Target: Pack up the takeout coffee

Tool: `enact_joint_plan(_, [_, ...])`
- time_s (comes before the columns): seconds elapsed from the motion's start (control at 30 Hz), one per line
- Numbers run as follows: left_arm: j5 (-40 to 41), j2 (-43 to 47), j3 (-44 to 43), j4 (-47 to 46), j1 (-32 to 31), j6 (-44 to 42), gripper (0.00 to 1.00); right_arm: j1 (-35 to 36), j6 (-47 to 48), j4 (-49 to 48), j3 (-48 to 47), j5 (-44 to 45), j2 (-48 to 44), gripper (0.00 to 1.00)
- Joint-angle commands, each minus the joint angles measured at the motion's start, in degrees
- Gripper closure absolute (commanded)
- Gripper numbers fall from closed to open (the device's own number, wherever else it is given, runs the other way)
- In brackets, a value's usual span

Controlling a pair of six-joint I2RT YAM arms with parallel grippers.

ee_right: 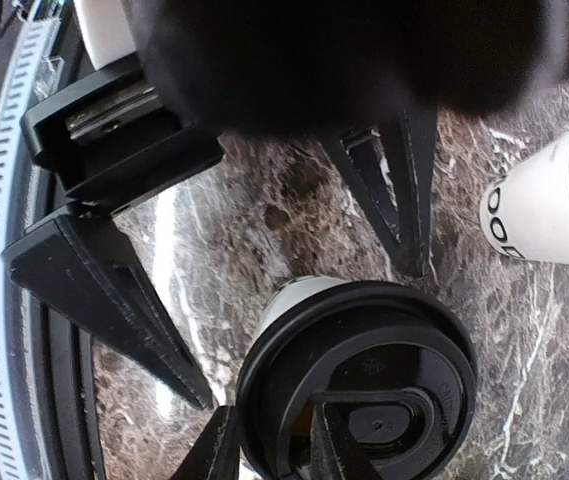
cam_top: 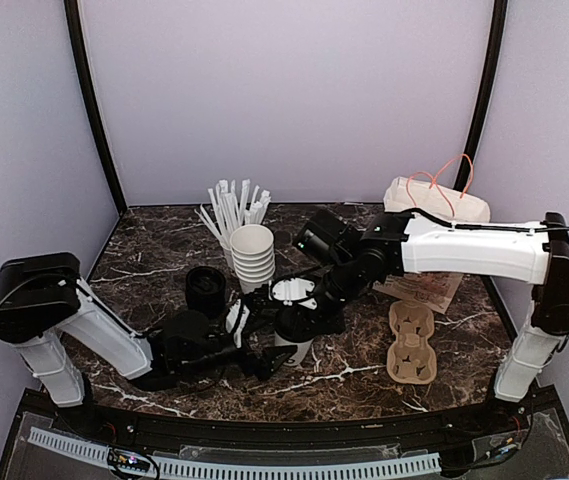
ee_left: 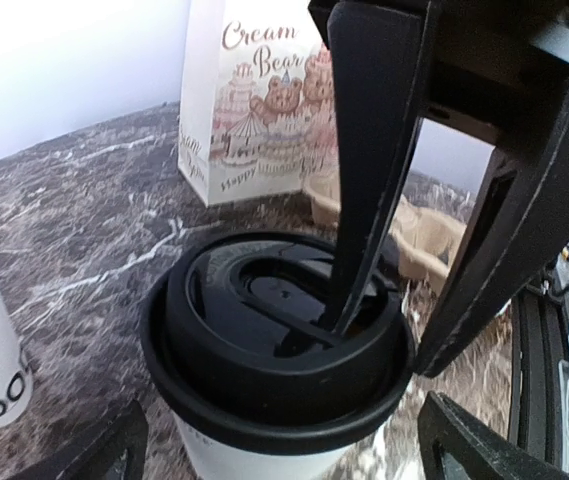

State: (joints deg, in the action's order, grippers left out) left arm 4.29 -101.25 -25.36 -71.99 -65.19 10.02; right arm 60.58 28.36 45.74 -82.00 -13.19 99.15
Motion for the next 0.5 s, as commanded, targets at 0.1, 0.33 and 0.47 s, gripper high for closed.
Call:
enact_joint_plan(0.1, [-2.7,18.9,0.5,34.8,-1.3,-5.8,0.06,2.2,0.1,0.7,-1.0,1.4,0.8,0.72])
enact_joint_plan(0.33, [-1.4,30.2,4.6,38.7,-1.6,1.5,0.07,3.1,0.1,1.2,-2.3,1.6,1.4,0.69])
enact_joint_plan(0.47, [-0.9,33.3,4.6,41.3,-1.6,2.5,0.08,3.0,0.0,2.6,-3.4,1.2,1.3,0.69])
